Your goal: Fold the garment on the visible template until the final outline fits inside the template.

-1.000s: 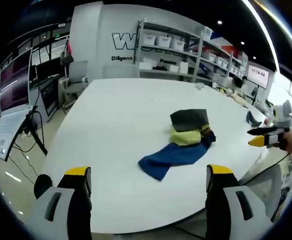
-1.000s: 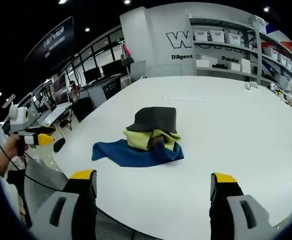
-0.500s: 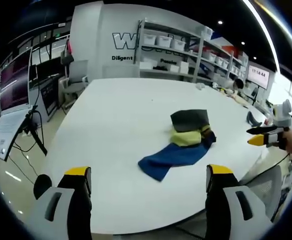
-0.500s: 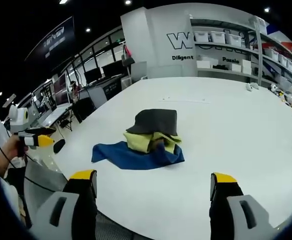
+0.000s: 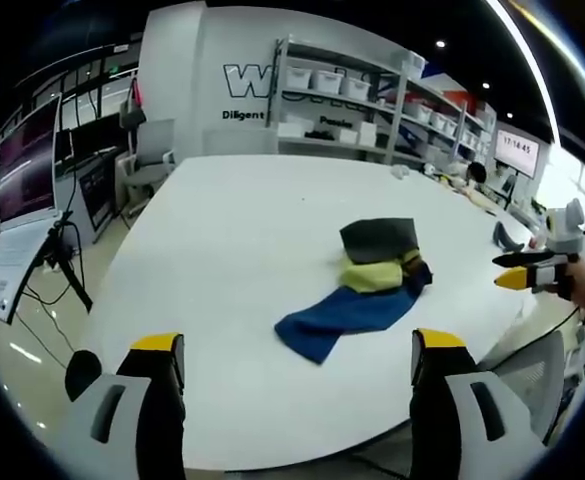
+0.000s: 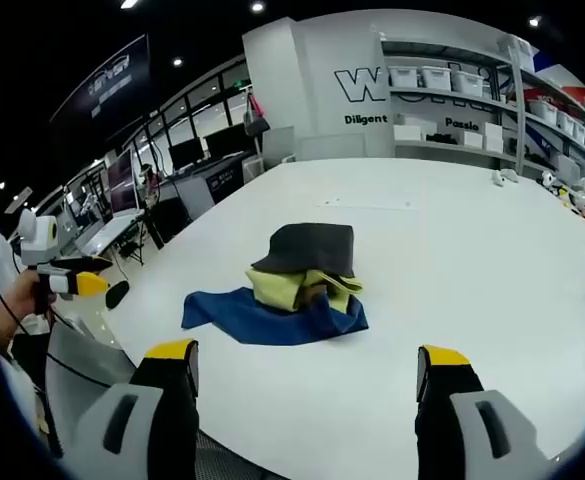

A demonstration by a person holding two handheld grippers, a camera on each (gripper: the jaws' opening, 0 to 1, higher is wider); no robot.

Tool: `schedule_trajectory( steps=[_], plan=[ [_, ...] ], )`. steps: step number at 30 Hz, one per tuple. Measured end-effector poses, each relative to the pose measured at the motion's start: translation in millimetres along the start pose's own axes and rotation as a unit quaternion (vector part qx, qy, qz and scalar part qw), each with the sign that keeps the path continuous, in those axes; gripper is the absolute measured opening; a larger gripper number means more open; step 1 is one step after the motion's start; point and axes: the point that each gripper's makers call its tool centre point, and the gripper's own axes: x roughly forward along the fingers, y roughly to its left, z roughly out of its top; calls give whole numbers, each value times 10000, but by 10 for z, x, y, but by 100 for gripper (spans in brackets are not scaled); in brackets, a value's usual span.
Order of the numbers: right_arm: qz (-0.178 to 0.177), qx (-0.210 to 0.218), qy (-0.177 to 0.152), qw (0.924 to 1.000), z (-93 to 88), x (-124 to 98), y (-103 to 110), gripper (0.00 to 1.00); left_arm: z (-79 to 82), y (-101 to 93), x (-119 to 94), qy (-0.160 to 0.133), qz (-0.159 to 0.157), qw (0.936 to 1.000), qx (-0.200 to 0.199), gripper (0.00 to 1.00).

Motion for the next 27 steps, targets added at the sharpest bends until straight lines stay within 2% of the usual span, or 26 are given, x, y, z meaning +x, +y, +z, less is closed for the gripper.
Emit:
schedule_trajectory(
  steps=[15, 22, 27],
  plan=[
    [39, -43, 48, 10000, 108, 122, -33, 88, 145, -74, 137, -12, -116, 9999, 54, 87],
    [100, -46, 68, 9999, 166, 273, -49, 87, 192, -177, 298, 49, -277, 9994, 212, 87],
    [164, -24, 58, 9998, 199, 384, -43, 87, 238, -193, 421, 84, -360, 9992, 171, 87]
  ],
)
